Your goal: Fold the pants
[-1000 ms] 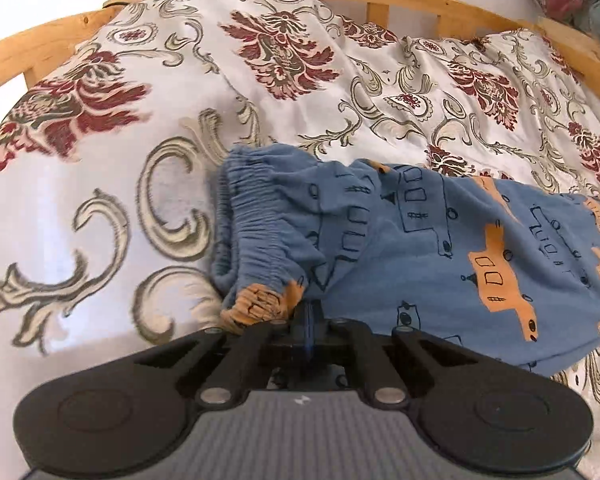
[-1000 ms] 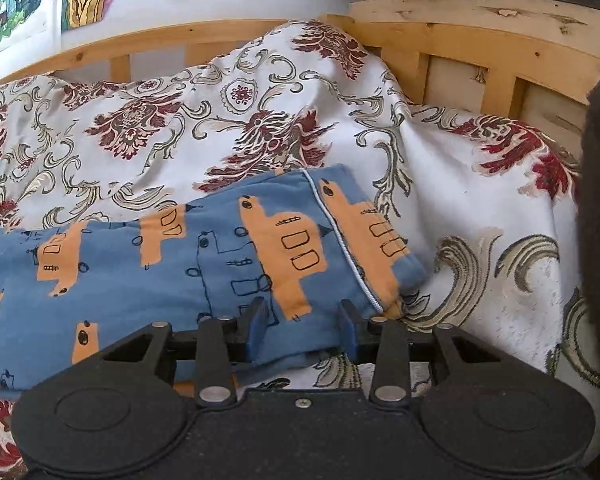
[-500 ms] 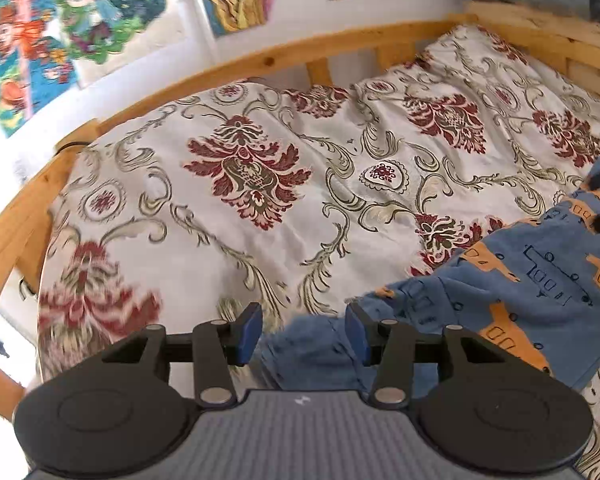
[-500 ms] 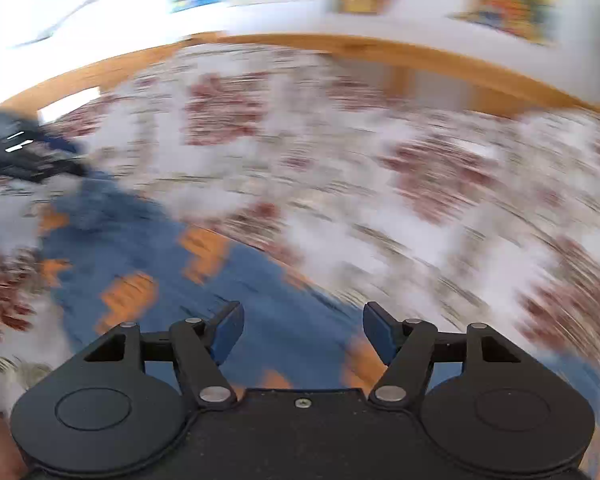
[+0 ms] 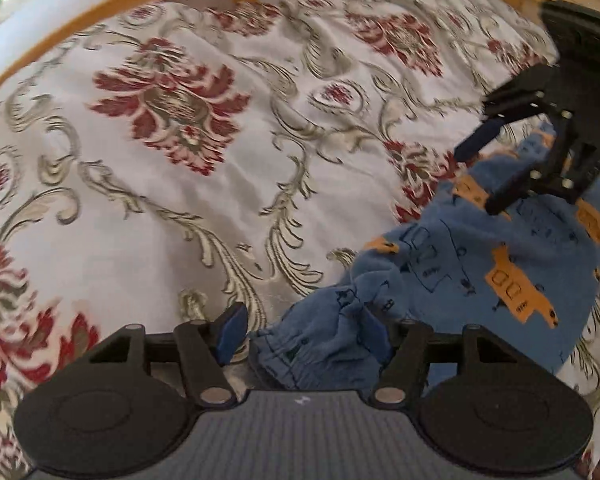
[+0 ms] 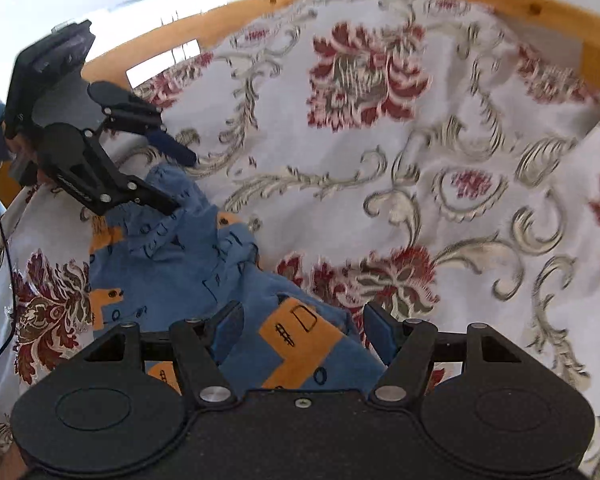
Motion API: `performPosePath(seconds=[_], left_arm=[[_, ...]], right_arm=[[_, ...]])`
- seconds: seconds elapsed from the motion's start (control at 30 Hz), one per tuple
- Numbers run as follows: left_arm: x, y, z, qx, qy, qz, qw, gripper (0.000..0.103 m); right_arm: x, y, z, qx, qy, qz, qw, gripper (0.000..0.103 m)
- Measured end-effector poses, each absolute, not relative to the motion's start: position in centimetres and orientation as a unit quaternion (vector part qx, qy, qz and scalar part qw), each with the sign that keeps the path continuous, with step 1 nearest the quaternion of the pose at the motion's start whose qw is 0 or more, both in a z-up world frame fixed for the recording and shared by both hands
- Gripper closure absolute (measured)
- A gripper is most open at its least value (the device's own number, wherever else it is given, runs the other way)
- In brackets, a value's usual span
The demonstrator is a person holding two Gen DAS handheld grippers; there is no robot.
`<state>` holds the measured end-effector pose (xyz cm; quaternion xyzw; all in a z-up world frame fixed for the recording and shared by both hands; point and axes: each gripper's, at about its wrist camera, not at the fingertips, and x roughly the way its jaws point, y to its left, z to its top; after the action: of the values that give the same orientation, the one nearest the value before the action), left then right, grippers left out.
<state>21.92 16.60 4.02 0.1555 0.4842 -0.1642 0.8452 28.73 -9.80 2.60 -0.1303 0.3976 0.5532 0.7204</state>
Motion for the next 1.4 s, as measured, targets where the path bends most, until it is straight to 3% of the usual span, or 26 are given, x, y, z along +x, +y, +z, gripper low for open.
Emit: performPosePath(seconds=[0.07, 0.13, 0.2, 0.27, 0.3, 0.37, 0.47, 0.83, 1.03, 1.17, 1.23, 1.4], left_arm=[[22.1, 16.2, 3.9, 0.17, 0.488, -0.17, 0.839, 0.037], [22.1, 15.9, 3.8, 0.184, 0.491, -0.173, 0.834, 0.046], [22.0, 15.6, 3.6, 0.2, 0.494, -0.171, 0.829, 0.056], [22.0, 15.3, 3.5, 0.215, 0.492, -0.164, 0.827, 0.066], [22.0, 15.2, 3.4, 0.219, 0.492, -0.156, 0.828, 0.072], [22.0, 15.0, 3.7, 0.223, 0.491, -0.139, 0.83, 0.076], [21.5, 14.4, 4.6, 0.238, 0.473, -0.121, 0.84, 0.078], [19.5, 14.4, 3.4, 0.28, 0.428, -0.08, 0.856, 0.078], [18.6, 14.0, 3.1, 0.292, 0.415, -0.085, 0.857, 0.077], [18.3, 13.8, 3.0, 0.308, 0.408, -0.088, 0.855, 0.076], [18.3, 13.8, 2.9, 0.306, 0.407, -0.088, 0.856, 0.076], [18.4, 13.9, 3.0, 0.304, 0.406, -0.089, 0.857, 0.076]], right_arm=[[29.1, -9.6, 1.9, -0.131, 0.411, 0.554, 0.712, 0.04], [29.1, -9.9, 1.5, -0.131, 0.416, 0.554, 0.709, 0.047], [29.0, -10.1, 1.3, -0.125, 0.417, 0.552, 0.711, 0.059], [28.8, -10.4, 1.2, -0.122, 0.412, 0.545, 0.72, 0.081], [28.6, -10.6, 1.1, -0.125, 0.406, 0.541, 0.726, 0.085], [28.2, -10.9, 1.3, -0.13, 0.395, 0.538, 0.733, 0.095], [27.2, -11.2, 1.9, -0.148, 0.367, 0.526, 0.753, 0.1], [20.6, -11.8, 3.2, -0.228, 0.237, 0.502, 0.8, 0.102], [19.1, -11.7, 0.4, -0.251, 0.287, 0.531, 0.757, 0.098], [21.7, -12.6, 1.8, -0.154, 0.337, 0.542, 0.754, 0.072], [23.3, -12.9, 2.7, -0.113, 0.36, 0.537, 0.755, 0.067], [27.9, -13.8, 2.6, 0.027, 0.445, 0.488, 0.751, 0.067]])
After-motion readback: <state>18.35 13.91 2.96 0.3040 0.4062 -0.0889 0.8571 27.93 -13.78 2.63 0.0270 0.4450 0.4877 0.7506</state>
